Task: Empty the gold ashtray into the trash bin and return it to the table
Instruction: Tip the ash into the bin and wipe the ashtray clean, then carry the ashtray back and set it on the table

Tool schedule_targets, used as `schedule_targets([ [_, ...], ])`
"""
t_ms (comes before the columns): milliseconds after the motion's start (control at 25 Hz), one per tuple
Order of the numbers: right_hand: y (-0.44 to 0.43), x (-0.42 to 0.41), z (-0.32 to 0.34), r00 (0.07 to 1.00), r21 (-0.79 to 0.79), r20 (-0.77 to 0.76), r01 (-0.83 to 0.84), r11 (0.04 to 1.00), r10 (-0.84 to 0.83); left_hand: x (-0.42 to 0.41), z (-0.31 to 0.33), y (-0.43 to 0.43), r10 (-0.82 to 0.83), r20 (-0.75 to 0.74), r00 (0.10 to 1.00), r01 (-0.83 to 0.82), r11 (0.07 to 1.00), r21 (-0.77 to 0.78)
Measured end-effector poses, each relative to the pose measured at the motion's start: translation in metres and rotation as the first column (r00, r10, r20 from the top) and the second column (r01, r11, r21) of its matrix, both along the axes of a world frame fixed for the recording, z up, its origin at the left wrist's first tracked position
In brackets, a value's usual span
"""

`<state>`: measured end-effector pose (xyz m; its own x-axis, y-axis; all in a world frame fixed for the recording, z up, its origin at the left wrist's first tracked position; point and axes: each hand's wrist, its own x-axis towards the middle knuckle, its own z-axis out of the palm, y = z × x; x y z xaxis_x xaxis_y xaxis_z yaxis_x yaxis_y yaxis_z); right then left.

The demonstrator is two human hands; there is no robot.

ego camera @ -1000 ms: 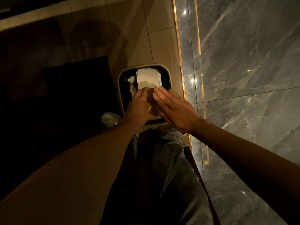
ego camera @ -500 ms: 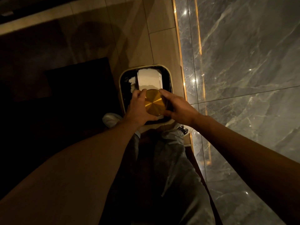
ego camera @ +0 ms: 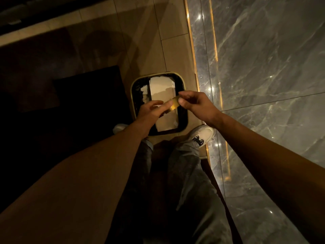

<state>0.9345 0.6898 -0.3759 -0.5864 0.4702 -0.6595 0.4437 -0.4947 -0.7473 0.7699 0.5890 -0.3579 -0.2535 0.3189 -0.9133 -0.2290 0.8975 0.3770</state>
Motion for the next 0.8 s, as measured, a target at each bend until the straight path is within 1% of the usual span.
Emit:
schedule_targets([
  [120, 0.002, 0.000, 0.005, 0.997, -0.021, 0.050, 0.052, 0.998, -0.051, 0.001, 0.008, 0.010, 0.114, 0.015, 0.993, -0.113, 0.993, -0.022],
  [280, 0.002, -0.001, 0.021, 0.988, -0.035, 0.094, 0.127, 0.991, -0.124, 0.000, 0.025, 0.025, 0.126, 0.046, 0.991, -0.123, 0.990, -0.064],
  [360, 0.006, -0.004, 0.032, 0.979, -0.044, 0.124, 0.168, 0.985, -0.161, 0.000, 0.034, 0.030, 0.146, 0.027, 0.989, -0.144, 0.989, -0.041],
  [480, 0.013, -0.006, 0.051, 0.970, -0.037, 0.177, 0.176, 0.984, -0.167, 0.002, 0.050, 0.037, 0.174, -0.004, 0.985, -0.174, 0.984, 0.043],
  [600, 0.020, -0.004, 0.072, 0.951, -0.005, 0.237, 0.208, 0.978, -0.201, 0.002, 0.069, 0.036, 0.085, -0.008, 0.996, -0.084, 0.992, 0.095],
  [720, 0.025, 0.000, 0.098, 0.952, 0.034, 0.262, 0.154, 0.988, -0.157, 0.004, 0.093, 0.029, -0.144, -0.087, 0.986, 0.157, 0.974, 0.161],
  [800, 0.028, 0.001, 0.120, 0.955, 0.038, 0.256, 0.145, 0.989, -0.150, 0.005, 0.110, 0.025, -0.243, -0.111, 0.964, 0.263, 0.938, 0.228],
])
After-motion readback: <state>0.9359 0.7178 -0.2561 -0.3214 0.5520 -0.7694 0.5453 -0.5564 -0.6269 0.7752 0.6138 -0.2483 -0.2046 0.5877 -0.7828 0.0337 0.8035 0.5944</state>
